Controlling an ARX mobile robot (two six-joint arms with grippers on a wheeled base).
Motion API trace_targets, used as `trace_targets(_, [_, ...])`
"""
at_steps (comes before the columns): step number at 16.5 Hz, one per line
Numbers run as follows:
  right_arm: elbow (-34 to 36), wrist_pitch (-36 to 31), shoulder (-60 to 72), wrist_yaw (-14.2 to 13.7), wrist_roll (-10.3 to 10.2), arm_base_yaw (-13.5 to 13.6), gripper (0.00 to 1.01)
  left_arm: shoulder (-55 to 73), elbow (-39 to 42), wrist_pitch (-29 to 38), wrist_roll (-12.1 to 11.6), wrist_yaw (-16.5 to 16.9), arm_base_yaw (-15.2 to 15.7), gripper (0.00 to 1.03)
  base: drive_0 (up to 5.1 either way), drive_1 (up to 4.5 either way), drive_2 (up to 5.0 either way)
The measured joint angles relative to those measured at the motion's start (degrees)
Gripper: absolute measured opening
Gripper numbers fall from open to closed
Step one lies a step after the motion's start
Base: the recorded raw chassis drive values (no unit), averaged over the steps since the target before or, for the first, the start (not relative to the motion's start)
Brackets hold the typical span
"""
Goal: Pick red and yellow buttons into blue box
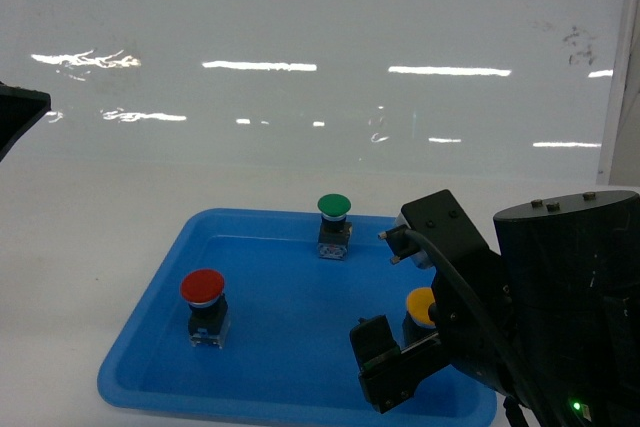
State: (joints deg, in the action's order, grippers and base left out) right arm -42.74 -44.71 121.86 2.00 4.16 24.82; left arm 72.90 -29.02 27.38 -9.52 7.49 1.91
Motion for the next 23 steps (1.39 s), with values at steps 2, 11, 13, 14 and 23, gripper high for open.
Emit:
trace_targets(2, [-0.4,-0.1,0.7,-0.5,0.3,0.0,0.98,0.0,0.0,0.0,0.0,0.0,0.0,0.98,0.0,0.00,0.0])
trace_targets(11, [-2.5,4.1,2.9,-2.8,2.1,0.9,0.98,0.0,0.0,0.0,0.0,0.0,0.0,0.98,0.0,0.00,0.0])
trace_targets(13, [-3.0,5.5,2.9,-2.9,2.6,1.4,0.98,0.0,0.0,0.0,0.0,0.0,0.0,0.98,0.0,0.00,0.0])
trace_targets(14, [-3.2,5.9,2.9,-2.9,2.9,1.4,0.98,0.0,0.0,0.0,0.0,0.0,0.0,0.98,0.0,0.00,0.0])
trace_targets(23, [-3.7,6.8,2.9,-3.3,4.9,1.6,0.51,0.0,0.0,0.0,0.0,0.0,0.0,0.98,0.0,0.00,0.0])
